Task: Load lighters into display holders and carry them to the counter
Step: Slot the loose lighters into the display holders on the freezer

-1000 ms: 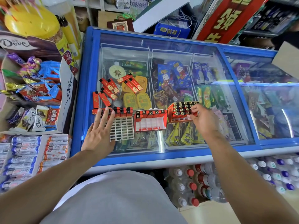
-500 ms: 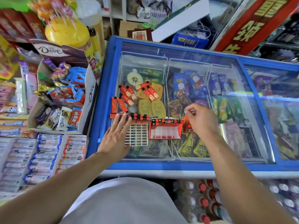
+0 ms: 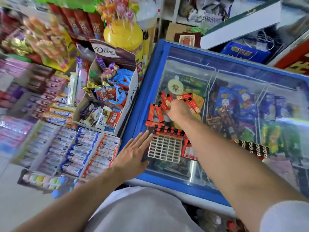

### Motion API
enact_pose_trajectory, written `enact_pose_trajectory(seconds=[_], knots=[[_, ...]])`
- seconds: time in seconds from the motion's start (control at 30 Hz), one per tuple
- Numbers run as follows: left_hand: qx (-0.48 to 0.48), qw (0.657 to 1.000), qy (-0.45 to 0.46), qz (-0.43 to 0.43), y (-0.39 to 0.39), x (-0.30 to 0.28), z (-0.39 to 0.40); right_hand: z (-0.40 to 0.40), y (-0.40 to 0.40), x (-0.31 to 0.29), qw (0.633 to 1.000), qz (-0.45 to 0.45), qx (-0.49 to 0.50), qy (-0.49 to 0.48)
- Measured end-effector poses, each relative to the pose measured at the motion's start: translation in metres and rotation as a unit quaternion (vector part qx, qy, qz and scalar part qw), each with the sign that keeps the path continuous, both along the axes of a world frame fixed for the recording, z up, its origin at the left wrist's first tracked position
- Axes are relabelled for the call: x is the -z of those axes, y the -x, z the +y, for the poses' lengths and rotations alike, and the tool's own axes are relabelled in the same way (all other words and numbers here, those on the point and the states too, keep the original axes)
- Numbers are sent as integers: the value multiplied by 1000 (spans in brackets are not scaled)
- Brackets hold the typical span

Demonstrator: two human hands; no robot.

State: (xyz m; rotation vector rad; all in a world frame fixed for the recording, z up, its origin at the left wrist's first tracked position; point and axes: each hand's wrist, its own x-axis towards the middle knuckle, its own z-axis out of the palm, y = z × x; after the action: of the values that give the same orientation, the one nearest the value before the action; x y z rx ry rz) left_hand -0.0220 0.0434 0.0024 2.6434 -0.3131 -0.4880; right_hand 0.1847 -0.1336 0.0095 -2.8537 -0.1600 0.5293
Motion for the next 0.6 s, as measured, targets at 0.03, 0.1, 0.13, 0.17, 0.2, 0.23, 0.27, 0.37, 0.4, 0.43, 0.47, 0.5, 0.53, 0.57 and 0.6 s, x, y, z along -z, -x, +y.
enact_pose_trajectory(seconds=[0.03,0.1,0.13,0.17,0.2,0.23,0.27,0.37,0.4,0.43,0.47,0.5,0.53,0.57,0.6], knots=[[-3,1000,4,16,2,1,0,3,-2,1,1000,-2,2,12],[-4,999,16,44,7,2,0,9,-4,2,1000,0,10,10],[-3,998,22,55,9,4,-1,10,-4,0,1000,6,19,7],[0,998,26,63,11,5,-2,11,-4,-1,999,18,29,6],[3,997,29,69,12,5,-3,11,-5,-3,999,30,41,1],[4,997,32,71,13,6,-4,10,-5,-6,997,46,54,-10],[1,997,36,68,13,6,-6,8,-5,-11,996,61,61,-22],[-29,997,59,52,11,5,-10,-3,11,-37,993,54,40,-102],[-41,996,68,47,10,5,-10,-8,23,-50,987,46,32,-153],[-49,995,76,40,8,4,-10,-13,37,-62,978,40,25,-204],[-56,994,84,32,7,3,-10,-18,52,-74,968,38,18,-248],[-61,994,91,22,6,2,-10,-23,68,-81,959,42,8,-279],[-66,993,100,15,4,1,-10,-28,83,-84,953,47,-2,-298],[-70,991,112,8,2,-1,-10,-33,97,-83,951,44,-7,-307],[-73,989,126,0,-1,-3,-11,-37,108,-80,950,37,-5,-310]])
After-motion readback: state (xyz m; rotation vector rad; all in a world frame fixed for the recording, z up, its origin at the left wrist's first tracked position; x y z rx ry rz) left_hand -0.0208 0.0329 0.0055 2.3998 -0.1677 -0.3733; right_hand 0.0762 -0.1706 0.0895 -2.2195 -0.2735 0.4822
